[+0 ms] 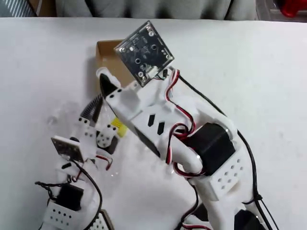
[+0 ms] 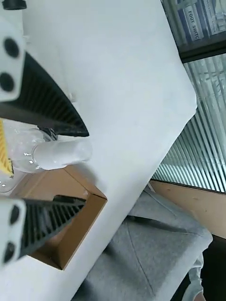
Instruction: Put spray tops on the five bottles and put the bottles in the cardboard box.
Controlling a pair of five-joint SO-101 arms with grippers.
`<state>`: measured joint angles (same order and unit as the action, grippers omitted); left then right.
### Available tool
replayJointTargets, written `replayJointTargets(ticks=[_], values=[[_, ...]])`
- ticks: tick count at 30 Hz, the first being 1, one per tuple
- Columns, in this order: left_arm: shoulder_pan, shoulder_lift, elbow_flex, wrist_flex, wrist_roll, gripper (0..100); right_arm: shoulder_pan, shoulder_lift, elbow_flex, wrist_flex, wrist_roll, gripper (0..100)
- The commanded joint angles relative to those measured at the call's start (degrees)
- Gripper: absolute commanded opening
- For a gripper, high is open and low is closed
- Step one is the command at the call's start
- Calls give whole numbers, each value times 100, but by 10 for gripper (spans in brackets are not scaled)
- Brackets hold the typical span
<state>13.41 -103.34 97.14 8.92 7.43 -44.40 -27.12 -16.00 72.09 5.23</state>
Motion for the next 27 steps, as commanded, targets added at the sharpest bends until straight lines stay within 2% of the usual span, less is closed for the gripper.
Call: replayJointTargets(ticks=[1, 4, 6, 8, 14, 23, 27], values=[[-145, -110, -18, -53, -35, 20, 84, 31, -343, -251, -53, 115], [-145, -110, -18, -53, -35, 20, 57, 110, -334, -558, -62, 5], [-145, -110, -18, -53, -35, 20, -22, 215, -334, -716, -273, 43], [-145, -110, -18, -53, -35, 20, -110, 356, -334, -760, -510, 22], [-145, -110, -18, -9, -35, 20, 75, 752, -334, -637, -501, 15], [-145, -110, -18, 9, -53, 20, 180, 831, -316, 365, -484, 15], [-145, -110, -18, 9, -53, 20, 426, 813, 35, 347, -308, 15]])
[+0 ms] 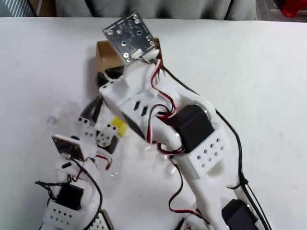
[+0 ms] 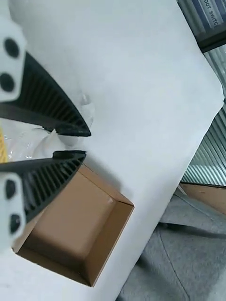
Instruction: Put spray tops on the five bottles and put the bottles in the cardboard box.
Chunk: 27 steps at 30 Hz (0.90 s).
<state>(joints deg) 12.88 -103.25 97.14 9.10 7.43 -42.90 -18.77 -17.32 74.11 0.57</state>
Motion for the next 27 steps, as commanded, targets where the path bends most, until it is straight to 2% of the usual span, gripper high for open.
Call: replayJointTargets(ticks=[1, 10, 22, 27], values=[[-92, -119, -18, 0, -53, 20, 356, -31, 237, 145, 281, 15], [-92, -119, -18, 0, -44, 20, 743, -75, 88, 48, 387, 15], [-101, -119, -18, 0, -26, 20, 919, -321, -264, 22, 378, 15], [-549, -119, -18, -26, -9, 20, 1446, -831, -202, 840, 369, 15]])
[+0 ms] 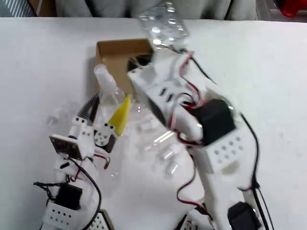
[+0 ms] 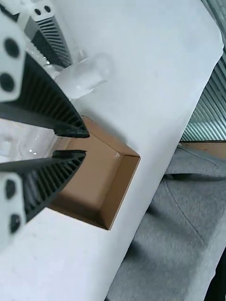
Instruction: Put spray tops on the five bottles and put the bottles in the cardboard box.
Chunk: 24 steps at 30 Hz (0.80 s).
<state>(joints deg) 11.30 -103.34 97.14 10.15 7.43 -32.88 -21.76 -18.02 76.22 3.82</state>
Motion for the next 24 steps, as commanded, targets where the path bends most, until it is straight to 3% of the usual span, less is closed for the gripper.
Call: replayJointTargets(ticks=[1, 6, 16, 24], values=[[-462, -110, -26, -141, -9, 20, 576, -637, 26, 813, 44, 15], [-497, -110, -97, -97, -9, 20, 884, -1138, 1609, 769, 53, 15], [-532, -101, -791, 659, 0, 20, 690, -2721, 4993, -1358, 53, 15], [-752, -92, -976, 633, 431, 20, 365, -3451, 6593, -2923, 53, 15]])
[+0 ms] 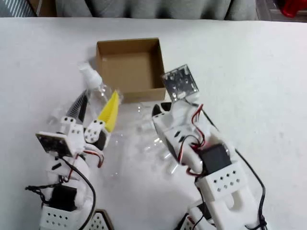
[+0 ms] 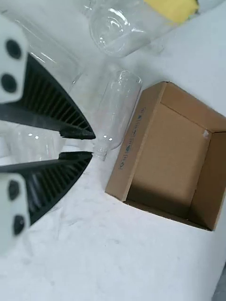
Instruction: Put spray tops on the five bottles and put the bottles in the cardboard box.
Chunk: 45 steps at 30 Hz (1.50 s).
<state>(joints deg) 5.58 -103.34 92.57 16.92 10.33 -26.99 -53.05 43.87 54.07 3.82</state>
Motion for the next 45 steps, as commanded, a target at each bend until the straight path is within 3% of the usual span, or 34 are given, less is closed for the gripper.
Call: replayJointTargets(ticks=[1, 9, 16, 23, 29, 40, 45], values=[[-189, -92, -554, -44, 141, 20, -321, -356, 563, -884, 53, 15], [-198, 13, -844, -26, 141, 20, -1464, -444, 1749, -2316, 53, 15], [-207, 2211, -1978, -53, 149, 20, -1938, -444, 2787, -3978, 44, 15], [-374, 2976, -1749, -1503, 598, 20, -2334, -444, 3824, -6141, 44, 15], [-426, 2958, -1468, -1802, 668, 20, -2651, -382, 4536, -8057, 44, 15], [-400, 2835, -1451, -1741, 677, 20, -2677, -374, 4404, -8224, 53, 15], [-321, 1833, -1451, -879, 668, 20, -2677, -374, 4334, -8224, 53, 15]])
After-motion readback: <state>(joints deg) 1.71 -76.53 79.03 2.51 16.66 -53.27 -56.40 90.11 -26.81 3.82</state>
